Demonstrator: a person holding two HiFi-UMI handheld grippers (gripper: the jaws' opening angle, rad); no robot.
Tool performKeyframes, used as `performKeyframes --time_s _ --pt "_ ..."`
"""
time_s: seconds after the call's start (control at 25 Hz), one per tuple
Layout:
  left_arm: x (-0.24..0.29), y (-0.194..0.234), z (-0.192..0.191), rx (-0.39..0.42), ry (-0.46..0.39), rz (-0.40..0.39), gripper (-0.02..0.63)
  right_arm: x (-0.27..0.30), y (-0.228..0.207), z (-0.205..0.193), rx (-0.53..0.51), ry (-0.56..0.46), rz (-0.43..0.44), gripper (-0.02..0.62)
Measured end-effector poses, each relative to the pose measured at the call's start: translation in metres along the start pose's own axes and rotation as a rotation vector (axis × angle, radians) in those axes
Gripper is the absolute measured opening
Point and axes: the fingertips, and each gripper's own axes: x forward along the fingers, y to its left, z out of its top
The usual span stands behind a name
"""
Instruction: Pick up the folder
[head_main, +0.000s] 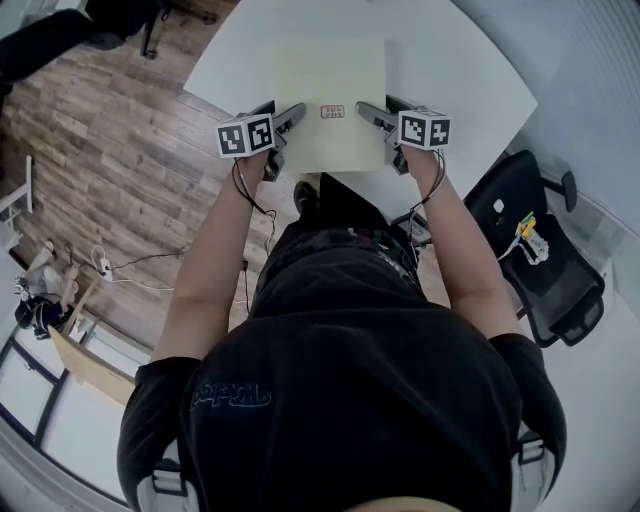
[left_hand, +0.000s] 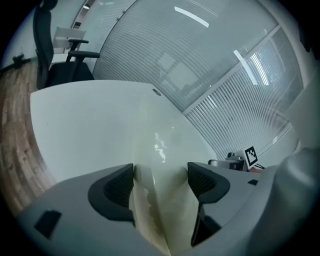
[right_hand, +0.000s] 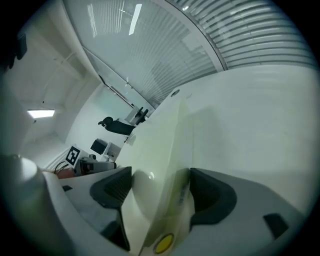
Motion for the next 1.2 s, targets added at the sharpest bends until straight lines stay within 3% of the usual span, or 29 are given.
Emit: performKeyframes --time_s 0.4,0.68,1.0,1.2 --pt "0.002 0.007 -0.002 -0.097 -0.036 -0.090 0.353 0.002 0.000 0.001 0.058 -0.075 0.034 0.351" --pt "0.000 0.005 -0.002 -0.133 -0.067 -0.068 0.351 0.001 0.004 0.001 0.042 -0.060 0.019 0.351" --pt "-0.021 -0.008 -0.008 -0.094 -0.065 -0.062 0.351 -0.012 0.027 0.003 -0.042 -0.057 0.017 0.351" --pt "-0.054 -0.029 -0.002 0.010 -0.113 -0.062 0.351 -0.033 0.054 0.001 -0.065 -0.118 0.012 0.351"
